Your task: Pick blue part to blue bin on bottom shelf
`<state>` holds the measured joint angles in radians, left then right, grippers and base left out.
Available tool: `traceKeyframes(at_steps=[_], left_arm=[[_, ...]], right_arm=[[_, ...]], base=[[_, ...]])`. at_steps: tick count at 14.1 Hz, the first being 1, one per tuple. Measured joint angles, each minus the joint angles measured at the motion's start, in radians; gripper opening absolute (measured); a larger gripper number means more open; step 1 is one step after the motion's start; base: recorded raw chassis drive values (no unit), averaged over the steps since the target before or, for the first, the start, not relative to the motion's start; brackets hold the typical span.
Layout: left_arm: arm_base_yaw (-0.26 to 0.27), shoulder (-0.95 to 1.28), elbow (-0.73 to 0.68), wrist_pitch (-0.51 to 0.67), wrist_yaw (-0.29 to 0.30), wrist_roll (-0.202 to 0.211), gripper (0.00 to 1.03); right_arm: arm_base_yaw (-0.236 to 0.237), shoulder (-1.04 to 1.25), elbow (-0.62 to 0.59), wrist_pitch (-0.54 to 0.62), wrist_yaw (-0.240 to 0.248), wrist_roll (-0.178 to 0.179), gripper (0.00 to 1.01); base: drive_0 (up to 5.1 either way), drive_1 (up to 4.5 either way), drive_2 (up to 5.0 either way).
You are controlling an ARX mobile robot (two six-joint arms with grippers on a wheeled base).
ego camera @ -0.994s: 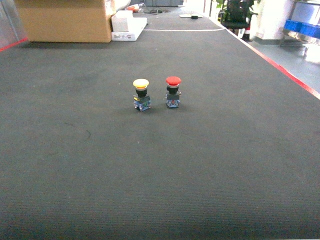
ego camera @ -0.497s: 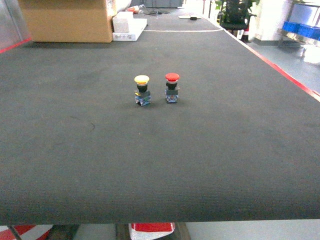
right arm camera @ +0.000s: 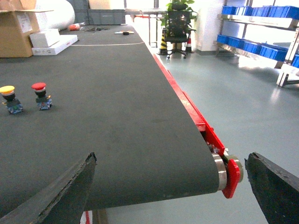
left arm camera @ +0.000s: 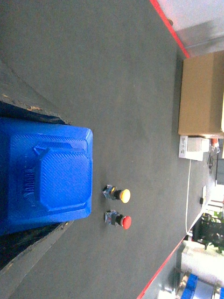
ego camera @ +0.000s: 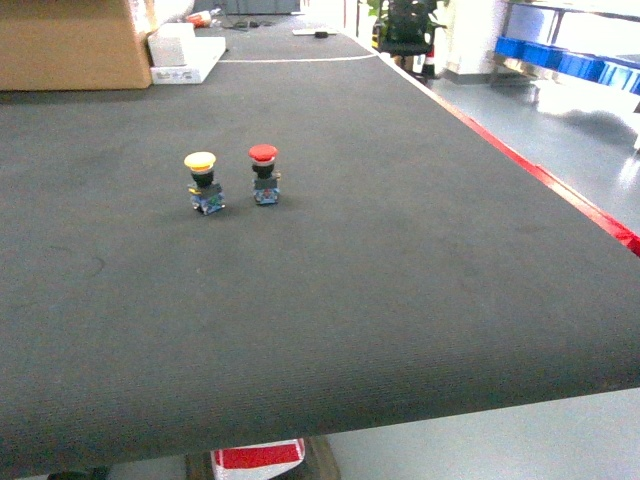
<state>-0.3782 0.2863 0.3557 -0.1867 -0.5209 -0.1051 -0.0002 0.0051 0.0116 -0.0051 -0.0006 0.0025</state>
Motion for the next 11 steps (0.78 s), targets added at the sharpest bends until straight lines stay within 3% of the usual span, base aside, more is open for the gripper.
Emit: traceKeyframes(at_steps=[11], left_arm=[[0.000,0.000,0.000,0.000,0.000,0.000,0.44]], right_arm=[[0.000,0.000,0.000,0.000,0.000,0.000,0.98]], base=[[-1.6,-1.56,-1.6]])
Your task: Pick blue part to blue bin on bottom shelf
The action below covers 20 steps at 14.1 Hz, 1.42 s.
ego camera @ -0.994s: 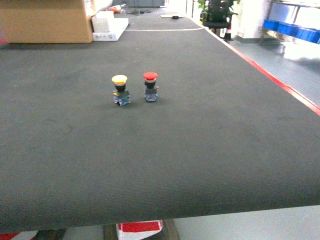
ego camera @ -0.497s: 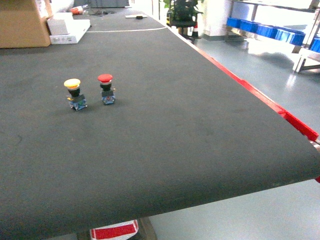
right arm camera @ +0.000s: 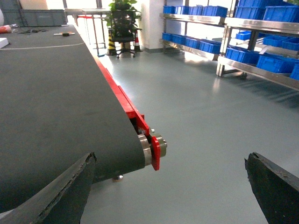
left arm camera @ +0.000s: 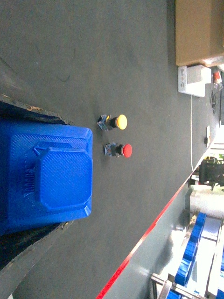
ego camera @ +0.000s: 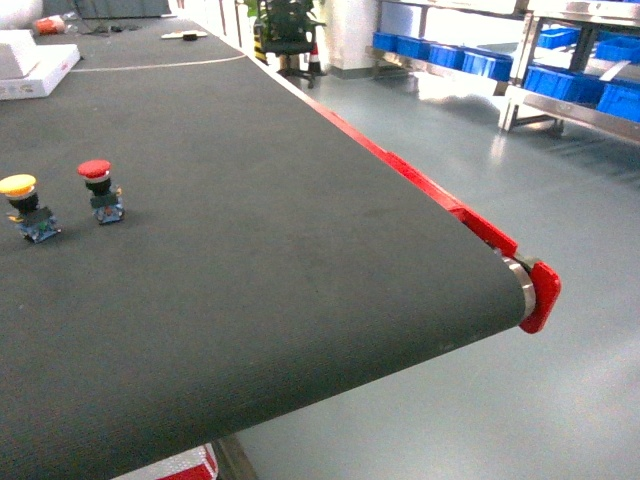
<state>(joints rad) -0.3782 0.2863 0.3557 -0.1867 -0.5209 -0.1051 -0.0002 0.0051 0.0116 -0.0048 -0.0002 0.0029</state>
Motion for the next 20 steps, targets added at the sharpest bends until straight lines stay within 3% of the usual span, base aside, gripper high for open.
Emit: traceKeyframes(at_steps=[20], left_arm=[[0.000,0.000,0.000,0.000,0.000,0.000,0.44]], right_arm=[[0.000,0.000,0.000,0.000,0.000,0.000,0.98]], base=[[-1.6,-1.57,-1.6]])
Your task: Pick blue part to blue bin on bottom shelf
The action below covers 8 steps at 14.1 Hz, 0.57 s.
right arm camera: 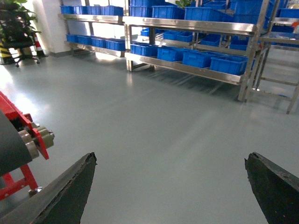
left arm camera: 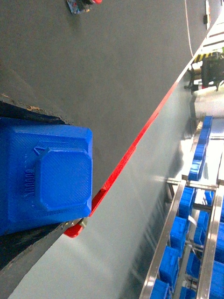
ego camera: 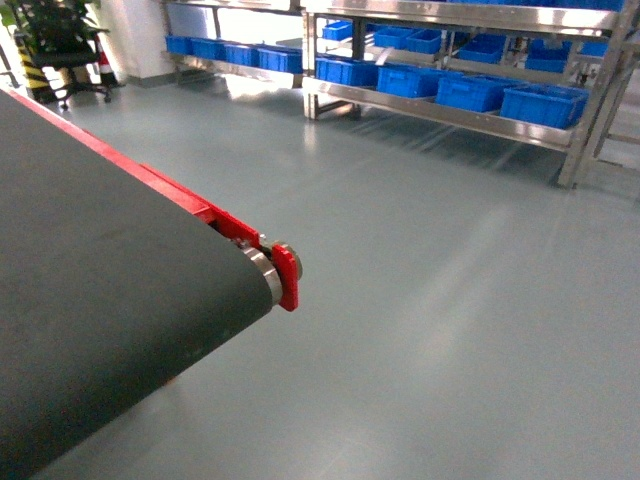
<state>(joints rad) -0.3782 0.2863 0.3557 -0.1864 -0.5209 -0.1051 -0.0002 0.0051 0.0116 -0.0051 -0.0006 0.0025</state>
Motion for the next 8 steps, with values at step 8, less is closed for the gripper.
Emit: traceKeyframes(at_steps=[8], left_arm=[[0.000,0.000,0.000,0.000,0.000,0.000,0.44]], right_arm=[[0.000,0.000,0.000,0.000,0.000,0.000,0.98]], base=[[-1.6,-1.61,-1.6]])
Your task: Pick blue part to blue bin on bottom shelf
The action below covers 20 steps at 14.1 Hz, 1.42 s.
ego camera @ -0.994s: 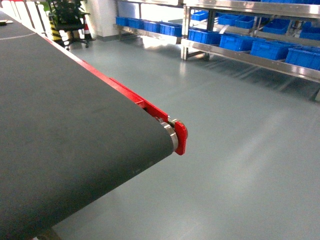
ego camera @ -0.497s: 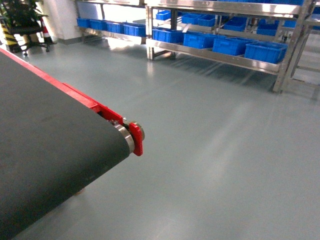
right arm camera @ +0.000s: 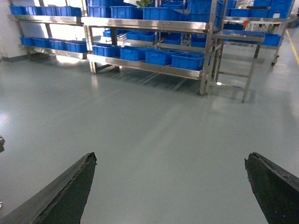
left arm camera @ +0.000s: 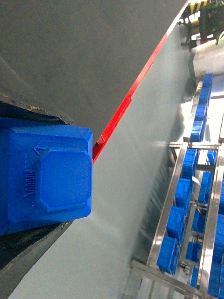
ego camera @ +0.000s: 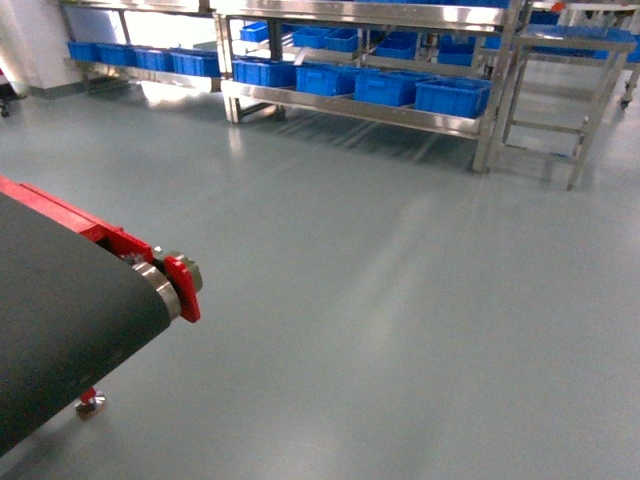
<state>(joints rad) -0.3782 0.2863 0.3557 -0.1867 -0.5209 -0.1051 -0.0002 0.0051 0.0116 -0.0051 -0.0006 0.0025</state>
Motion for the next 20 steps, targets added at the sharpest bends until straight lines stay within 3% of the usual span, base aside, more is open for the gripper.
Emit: traceKeyframes(at_steps=[20], left_arm=[[0.000,0.000,0.000,0.000,0.000,0.000,0.44]], right_arm=[[0.000,0.000,0.000,0.000,0.000,0.000,0.98]], base=[[-1.6,-1.56,-1.6]])
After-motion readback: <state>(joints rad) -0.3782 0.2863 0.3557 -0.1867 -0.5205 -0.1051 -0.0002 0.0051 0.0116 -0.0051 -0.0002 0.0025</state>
